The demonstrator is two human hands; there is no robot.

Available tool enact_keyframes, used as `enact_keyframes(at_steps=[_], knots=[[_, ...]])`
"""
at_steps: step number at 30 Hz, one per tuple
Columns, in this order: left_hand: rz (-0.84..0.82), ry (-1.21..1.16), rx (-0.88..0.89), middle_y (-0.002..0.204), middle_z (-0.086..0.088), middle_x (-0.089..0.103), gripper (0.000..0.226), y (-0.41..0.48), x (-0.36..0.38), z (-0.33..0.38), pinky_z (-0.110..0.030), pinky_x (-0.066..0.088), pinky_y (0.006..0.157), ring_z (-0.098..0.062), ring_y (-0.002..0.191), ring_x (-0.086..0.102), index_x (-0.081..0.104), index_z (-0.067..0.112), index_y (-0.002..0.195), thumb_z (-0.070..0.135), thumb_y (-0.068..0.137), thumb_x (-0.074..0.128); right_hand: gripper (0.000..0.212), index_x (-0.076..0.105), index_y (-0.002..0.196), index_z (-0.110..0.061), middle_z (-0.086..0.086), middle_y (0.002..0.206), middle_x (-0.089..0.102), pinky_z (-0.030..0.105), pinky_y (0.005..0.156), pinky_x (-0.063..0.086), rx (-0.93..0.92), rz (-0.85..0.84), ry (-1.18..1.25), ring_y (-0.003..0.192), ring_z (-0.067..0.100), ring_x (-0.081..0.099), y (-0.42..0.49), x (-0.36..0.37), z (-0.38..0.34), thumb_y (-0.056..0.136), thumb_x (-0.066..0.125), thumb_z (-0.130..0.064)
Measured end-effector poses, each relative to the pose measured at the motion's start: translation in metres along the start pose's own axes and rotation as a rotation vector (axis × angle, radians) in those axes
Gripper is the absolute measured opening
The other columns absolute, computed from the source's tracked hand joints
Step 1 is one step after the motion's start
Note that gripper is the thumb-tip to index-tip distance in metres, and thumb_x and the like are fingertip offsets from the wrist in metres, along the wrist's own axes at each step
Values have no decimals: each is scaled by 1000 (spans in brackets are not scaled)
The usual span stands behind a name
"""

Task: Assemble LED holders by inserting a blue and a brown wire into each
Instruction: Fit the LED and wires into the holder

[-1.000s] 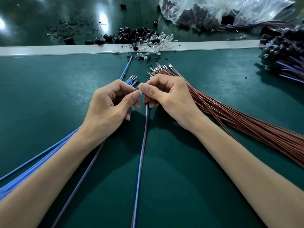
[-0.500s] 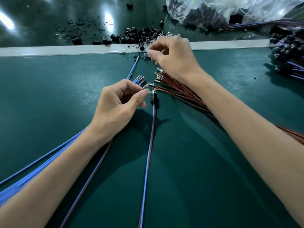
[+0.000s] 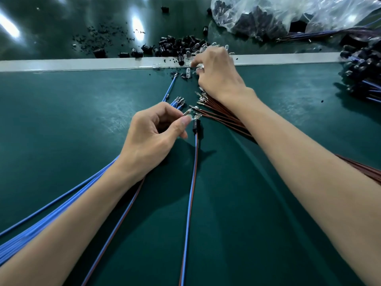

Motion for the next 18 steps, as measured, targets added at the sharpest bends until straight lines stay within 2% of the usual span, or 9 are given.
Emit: enact_keyframes(at_steps=[2,4,6,8,10,11,14,16,18], knots=[[3,-1,-4,54,10,60,15,0,0,0,-3,33,47,3,41,48,59,12,76,8,89,64,39,64,122,-12,13,120,56,21,82,37,-5,6,6,107,28,57,-2,-3,0,89,51,4],[8,14,-8,53,10,60,14,-1,-1,1,-4,33,47,3,41,48,59,12,75,9,89,64,37,64,123,-11,12,120,54,21,87,40,-35,7,6,106,27,57,-6,-9,-4,92,50,2],[17,37,-5,52,11,59,14,-1,-2,1,-5,32,46,2,41,48,60,13,75,11,88,65,30,67,118,-8,11,118,55,24,91,43,-77,36,17,103,24,57,-10,-22,-10,94,49,-2],[22,35,-8,52,12,58,13,-1,-3,1,-5,33,47,2,42,49,61,12,76,11,88,65,25,70,109,-7,9,109,60,22,87,46,-69,89,108,93,14,58,-20,-39,-11,93,50,-5],[16,28,-10,52,13,57,11,-1,-3,2,-7,35,49,2,45,51,62,11,77,11,88,65,22,73,99,-10,-2,91,66,13,73,45,-4,99,335,74,-1,56,-38,-49,-4,92,52,-5],[10,33,-7,52,14,57,11,-1,-2,2,-7,36,51,2,47,51,62,11,77,10,88,65,22,72,96,-13,-6,83,67,12,69,44,51,49,505,67,-3,56,-51,-46,0,92,52,-4],[-9,57,4,52,12,56,13,-1,0,4,-11,38,52,0,47,50,62,12,76,10,88,65,25,67,96,-19,-6,74,67,12,62,44,168,-194,933,63,0,58,-96,-18,-2,97,48,-2],[-12,65,10,52,12,55,14,-1,1,4,-11,39,52,0,47,49,62,14,75,9,88,65,25,66,96,-21,-8,71,66,11,57,43,175,-243,1053,61,0,56,-118,-10,-5,98,48,-3],[-11,64,9,52,14,56,14,-1,1,4,-11,39,52,1,47,49,62,16,76,9,88,65,25,67,95,-22,-9,72,67,12,59,45,166,-210,1113,64,0,59,-126,-11,-4,97,51,-3]])
Point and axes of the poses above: each hand's wrist, its own y-axis towards the middle knuckle, its own x-axis out of the palm, z = x × y, the point moved 10 cm from there along y, towards the middle knuckle
